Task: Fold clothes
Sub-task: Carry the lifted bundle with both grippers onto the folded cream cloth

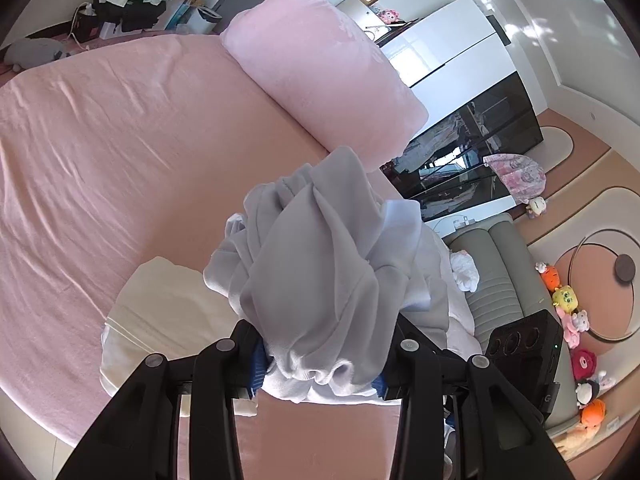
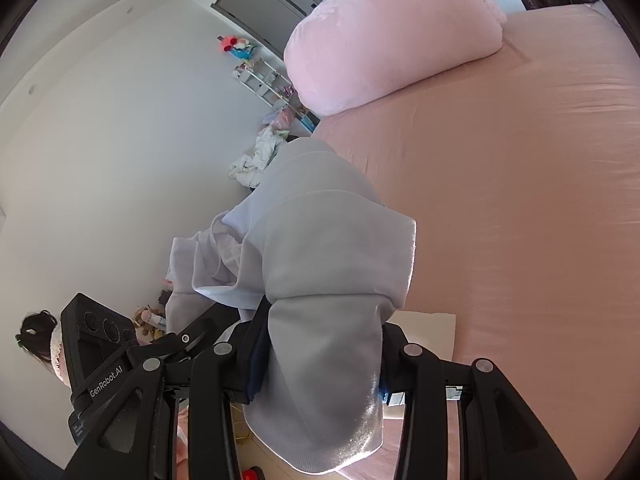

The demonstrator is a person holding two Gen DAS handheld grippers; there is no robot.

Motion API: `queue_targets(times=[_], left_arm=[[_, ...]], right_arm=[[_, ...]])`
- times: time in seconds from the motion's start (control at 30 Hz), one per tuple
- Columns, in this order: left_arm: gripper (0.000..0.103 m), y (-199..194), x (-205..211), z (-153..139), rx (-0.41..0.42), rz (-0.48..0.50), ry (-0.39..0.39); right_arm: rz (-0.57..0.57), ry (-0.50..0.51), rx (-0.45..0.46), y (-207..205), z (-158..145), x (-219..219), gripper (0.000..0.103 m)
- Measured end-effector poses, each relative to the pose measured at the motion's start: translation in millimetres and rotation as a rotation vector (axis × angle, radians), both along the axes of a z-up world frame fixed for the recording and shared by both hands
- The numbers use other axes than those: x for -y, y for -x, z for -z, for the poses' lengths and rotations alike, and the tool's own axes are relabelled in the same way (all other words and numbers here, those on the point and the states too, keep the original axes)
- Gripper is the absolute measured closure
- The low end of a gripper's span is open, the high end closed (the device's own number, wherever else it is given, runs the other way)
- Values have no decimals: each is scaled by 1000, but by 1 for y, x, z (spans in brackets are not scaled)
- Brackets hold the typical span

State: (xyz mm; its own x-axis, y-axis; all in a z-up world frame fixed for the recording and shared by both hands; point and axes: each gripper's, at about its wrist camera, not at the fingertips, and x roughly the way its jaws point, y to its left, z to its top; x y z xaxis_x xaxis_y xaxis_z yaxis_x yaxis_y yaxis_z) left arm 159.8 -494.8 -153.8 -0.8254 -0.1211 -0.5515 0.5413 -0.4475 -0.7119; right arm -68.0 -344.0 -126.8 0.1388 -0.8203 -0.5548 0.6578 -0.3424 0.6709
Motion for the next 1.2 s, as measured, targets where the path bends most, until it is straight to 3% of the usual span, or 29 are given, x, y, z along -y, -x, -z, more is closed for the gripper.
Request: queue_targets(times=[0.37, 0.5, 0.67, 0.83, 1.03, 1.2], left_arm=[[67, 10, 18, 27, 100, 61, -57], [67, 12, 19, 29, 149, 82, -36], [67, 2, 26, 37, 149, 81, -58], [67, -10, 29, 50, 118, 79, -91], [66, -17, 33, 70, 127, 69, -125], [63, -27, 37, 84, 112, 63, -155]], right_arm=[[9, -33, 138, 9, 49, 22, 62], [15, -37, 178, 7, 62, 24, 62], [8, -37, 222, 0, 75, 28, 62], [-8, -46, 203, -6, 76, 30, 60], [-30, -85, 238, -6, 102, 32, 60], [-35, -108, 239, -10, 117, 35, 53]])
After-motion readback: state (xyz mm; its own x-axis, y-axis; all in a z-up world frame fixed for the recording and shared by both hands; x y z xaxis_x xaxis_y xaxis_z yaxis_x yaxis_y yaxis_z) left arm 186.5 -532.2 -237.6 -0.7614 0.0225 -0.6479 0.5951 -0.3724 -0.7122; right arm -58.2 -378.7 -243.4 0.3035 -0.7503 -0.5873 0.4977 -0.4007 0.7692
